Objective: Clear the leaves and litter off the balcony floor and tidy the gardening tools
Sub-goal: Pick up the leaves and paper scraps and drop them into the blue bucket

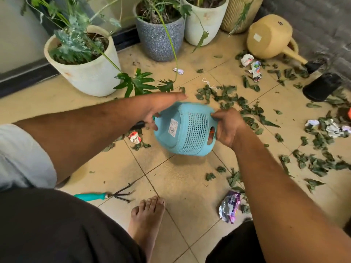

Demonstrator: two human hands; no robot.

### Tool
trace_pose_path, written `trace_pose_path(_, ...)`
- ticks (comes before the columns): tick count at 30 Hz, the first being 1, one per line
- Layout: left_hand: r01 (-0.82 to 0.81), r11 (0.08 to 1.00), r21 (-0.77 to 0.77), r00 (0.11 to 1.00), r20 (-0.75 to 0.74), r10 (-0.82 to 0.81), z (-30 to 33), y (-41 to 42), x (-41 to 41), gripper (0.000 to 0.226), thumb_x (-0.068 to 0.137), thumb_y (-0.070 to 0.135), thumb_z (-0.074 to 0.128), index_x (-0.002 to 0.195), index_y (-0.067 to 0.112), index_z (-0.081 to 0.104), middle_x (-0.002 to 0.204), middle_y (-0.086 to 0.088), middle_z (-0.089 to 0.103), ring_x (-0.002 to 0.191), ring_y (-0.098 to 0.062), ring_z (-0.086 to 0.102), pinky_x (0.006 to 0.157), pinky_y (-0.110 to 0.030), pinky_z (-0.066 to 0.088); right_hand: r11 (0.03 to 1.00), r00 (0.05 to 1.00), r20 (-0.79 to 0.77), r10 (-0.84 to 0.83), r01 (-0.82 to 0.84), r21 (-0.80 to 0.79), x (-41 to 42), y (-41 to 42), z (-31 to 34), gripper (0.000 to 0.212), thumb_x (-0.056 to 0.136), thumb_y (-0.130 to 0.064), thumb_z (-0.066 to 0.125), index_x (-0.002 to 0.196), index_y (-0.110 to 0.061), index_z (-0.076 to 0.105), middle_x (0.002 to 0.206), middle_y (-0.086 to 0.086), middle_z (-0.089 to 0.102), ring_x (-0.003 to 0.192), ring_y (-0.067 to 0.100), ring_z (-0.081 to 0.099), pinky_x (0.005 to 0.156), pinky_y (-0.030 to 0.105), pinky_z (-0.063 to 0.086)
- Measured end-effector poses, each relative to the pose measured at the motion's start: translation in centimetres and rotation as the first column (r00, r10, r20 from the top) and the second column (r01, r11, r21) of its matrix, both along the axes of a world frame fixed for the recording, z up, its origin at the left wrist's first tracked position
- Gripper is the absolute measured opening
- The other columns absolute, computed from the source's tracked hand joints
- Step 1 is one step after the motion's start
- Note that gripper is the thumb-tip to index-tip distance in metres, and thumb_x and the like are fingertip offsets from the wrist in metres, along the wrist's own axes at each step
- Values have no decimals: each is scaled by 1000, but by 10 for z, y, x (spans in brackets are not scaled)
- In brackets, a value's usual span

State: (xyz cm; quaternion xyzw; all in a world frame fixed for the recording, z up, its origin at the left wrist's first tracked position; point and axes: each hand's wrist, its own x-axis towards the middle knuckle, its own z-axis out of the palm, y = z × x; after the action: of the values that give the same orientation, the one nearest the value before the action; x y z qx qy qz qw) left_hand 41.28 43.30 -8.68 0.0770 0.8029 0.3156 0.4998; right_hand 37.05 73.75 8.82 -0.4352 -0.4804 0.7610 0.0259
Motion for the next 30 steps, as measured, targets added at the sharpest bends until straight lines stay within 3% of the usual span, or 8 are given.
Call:
trace_pose_path(5,-12,999,48,997,70,8,14,-16,-18,65,112,33,45,167,33,10,178,0,13,162,-30,18,125,-46,19,873,942,-139,304,-218,437,-16,-34,51,16,99,-10,59,109,-15,71,96,5,77,81,19,71,64,29,55)
trace_pose_path(9,16,999,44,998,53,-19,12,-27,-28,68,112,33,44,168,34,7,178,3,9,163,-29,15,126,-46,18,638,817,-108,567,-352,685,-20,-67,67,24,98,-16,70,120,-24,67,102,6,73,91,34,68,78,50,55)
trace_pose_path(12,33,998,57,999,17,-34,8,-34,-29,70,112,28,45,169,32,3,179,1,7,163,-32,14,127,-48,16,602,762,-108,638,-406,688,-18,-74,68,49,90,-24,83,134,-33,63,104,-7,71,91,15,68,92,47,57)
trace_pose_path(14,49,998,40,998,-40,-48,6,-41,-27,72,112,25,48,168,31,3,178,-2,8,163,-34,14,127,-50,17,576,755,-130,642,-364,732,-13,-75,72,51,92,-34,80,139,-35,60,114,-8,72,102,11,69,100,43,57)
trace_pose_path(18,26,999,32,996,-80,-23,5,-52,-26,86,105,17,61,168,29,3,177,-5,10,161,-34,17,125,-51,20,360,804,-141,577,-95,928,-12,-75,71,47,99,-40,70,141,-21,61,122,-5,71,116,11,67,103,42,54)
trace_pose_path(23,11,999,33,974,-227,-3,1,-69,-28,88,102,17,66,165,28,6,174,-7,17,157,-37,23,122,-54,27,42,813,-131,567,130,991,-38,-107,71,64,94,-40,74,148,-12,55,157,10,46,151,27,37,123,49,30)
trace_pose_path(26,-63,998,15,960,-272,65,-9,-75,-27,71,106,23,59,161,28,15,169,-6,28,151,-37,34,115,-54,34,114,780,-130,612,76,991,-51,-144,69,80,94,-42,74,157,-7,41,171,25,11,161,33,11,129,52,16)
trace_pose_path(30,-211,972,108,913,-333,235,-48,-82,-15,54,84,35,76,133,34,55,131,3,68,112,-31,71,80,-49,54,241,630,-157,761,-50,969,-57,-192,62,91,101,-39,65,165,1,13,173,19,6,163,28,5,131,47,15)
